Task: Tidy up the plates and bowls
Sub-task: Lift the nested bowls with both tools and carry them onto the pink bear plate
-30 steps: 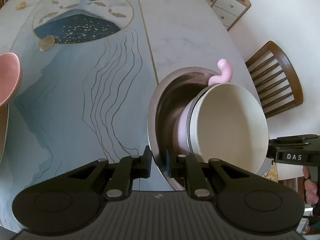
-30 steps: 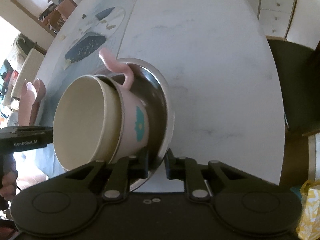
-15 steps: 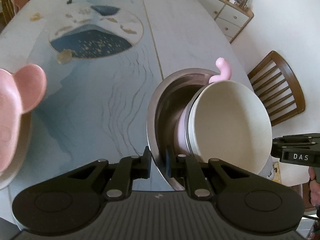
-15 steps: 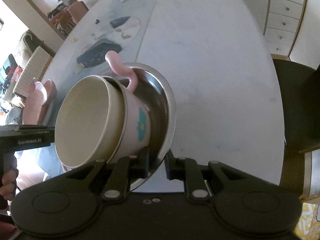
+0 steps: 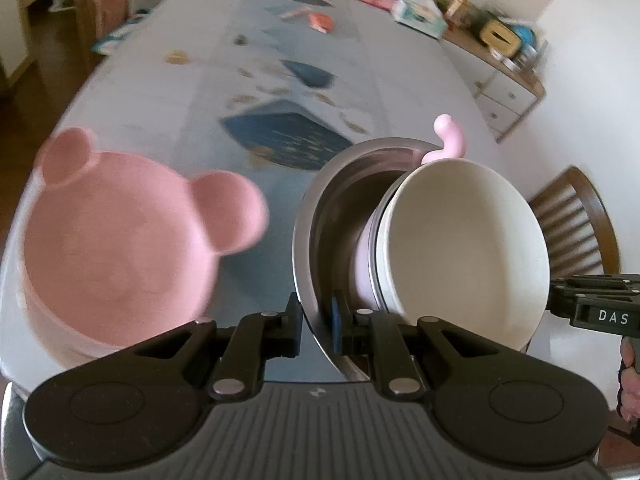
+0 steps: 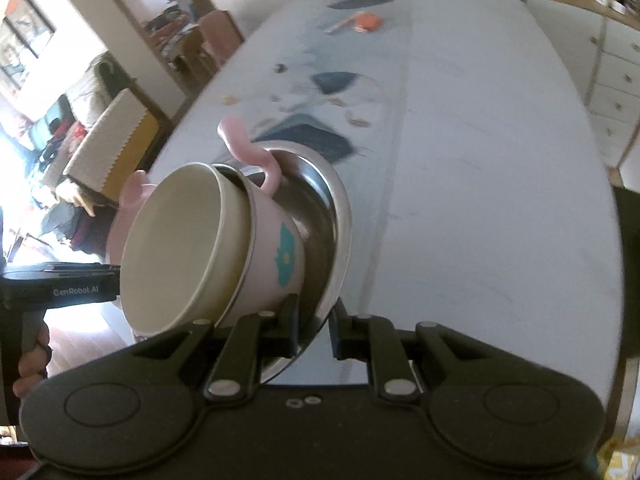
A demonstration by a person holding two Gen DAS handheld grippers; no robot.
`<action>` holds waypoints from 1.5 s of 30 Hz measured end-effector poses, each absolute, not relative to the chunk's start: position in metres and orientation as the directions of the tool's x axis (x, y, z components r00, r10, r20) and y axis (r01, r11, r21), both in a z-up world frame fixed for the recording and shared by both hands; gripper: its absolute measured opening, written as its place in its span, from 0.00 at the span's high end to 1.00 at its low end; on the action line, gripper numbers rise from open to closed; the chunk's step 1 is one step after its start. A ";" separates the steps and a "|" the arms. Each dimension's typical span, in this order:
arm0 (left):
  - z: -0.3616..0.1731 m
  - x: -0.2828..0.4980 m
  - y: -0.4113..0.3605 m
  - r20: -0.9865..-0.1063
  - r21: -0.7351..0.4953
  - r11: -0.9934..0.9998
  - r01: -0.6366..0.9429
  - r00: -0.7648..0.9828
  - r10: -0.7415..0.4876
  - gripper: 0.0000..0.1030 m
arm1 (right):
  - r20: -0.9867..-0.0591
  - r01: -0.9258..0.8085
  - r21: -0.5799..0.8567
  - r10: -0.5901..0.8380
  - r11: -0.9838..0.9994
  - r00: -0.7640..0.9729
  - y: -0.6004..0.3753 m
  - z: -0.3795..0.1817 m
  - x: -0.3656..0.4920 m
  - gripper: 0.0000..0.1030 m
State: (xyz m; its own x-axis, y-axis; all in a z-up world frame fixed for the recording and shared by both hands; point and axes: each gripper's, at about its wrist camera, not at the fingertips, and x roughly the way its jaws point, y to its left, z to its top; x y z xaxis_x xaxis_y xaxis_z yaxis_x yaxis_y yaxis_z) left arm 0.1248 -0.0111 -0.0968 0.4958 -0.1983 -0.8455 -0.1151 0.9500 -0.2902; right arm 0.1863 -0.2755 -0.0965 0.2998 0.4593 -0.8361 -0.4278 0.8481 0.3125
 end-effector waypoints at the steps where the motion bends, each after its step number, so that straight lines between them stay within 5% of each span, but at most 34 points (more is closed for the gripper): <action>1: -0.095 0.123 -0.002 -0.845 -0.287 0.950 -0.125 0.499 -0.190 0.88 | -0.835 -0.438 0.314 0.465 0.842 0.296 -0.264 -0.096 0.187 0.85; 21: -0.100 0.100 0.154 -0.858 -0.198 0.954 -0.223 0.511 -0.058 0.88 | -0.823 -0.520 0.352 0.522 0.778 0.223 -0.091 -0.122 0.183 0.85; 45: -0.142 0.105 0.183 -0.867 -0.185 0.956 -0.229 0.496 -0.049 0.87 | -0.849 -0.526 0.314 0.482 0.790 0.217 -0.055 -0.159 0.179 0.84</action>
